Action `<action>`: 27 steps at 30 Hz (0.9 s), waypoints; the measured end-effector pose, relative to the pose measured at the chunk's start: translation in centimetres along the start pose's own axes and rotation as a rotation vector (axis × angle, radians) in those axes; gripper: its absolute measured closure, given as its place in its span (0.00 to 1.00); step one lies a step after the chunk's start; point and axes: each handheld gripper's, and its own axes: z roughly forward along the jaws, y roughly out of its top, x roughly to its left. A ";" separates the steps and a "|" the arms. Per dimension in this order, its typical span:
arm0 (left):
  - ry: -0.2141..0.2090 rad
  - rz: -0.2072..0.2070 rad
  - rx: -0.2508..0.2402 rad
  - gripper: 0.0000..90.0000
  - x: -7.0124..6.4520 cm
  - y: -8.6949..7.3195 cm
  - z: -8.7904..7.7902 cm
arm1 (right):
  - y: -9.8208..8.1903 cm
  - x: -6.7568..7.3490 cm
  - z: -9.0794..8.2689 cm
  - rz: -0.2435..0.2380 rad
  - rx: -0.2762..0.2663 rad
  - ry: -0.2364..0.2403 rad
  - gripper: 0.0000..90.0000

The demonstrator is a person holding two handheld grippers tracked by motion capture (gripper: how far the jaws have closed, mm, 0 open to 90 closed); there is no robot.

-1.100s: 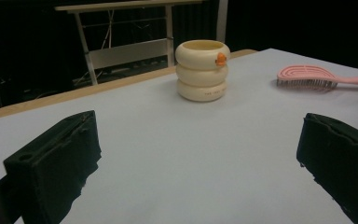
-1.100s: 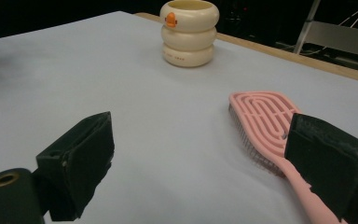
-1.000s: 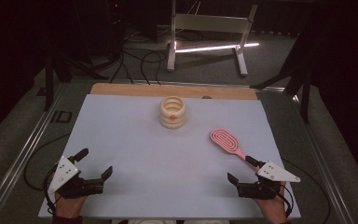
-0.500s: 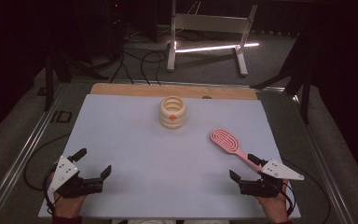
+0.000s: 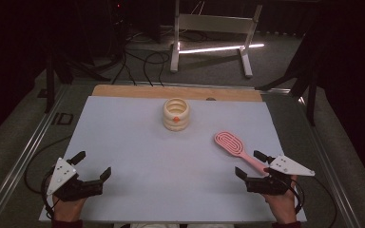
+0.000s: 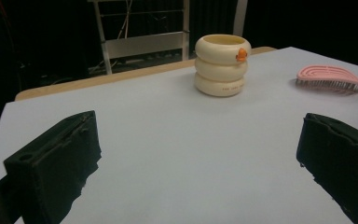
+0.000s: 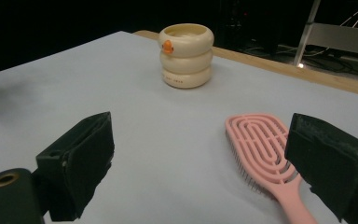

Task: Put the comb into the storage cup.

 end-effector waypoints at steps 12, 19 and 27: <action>0.006 0.001 0.005 0.00 -0.1 -0.2 0.2 | 2.0 0.0 1.2 -0.047 0.052 -0.011 0.08; 0.004 0.004 0.012 0.00 -0.1 -0.2 0.2 | 3.2 -0.5 1.1 -0.044 0.052 -0.038 0.08; 0.005 0.000 0.012 0.00 -0.1 -0.2 0.2 | 4.1 -1.1 1.1 -0.047 0.048 -0.051 0.08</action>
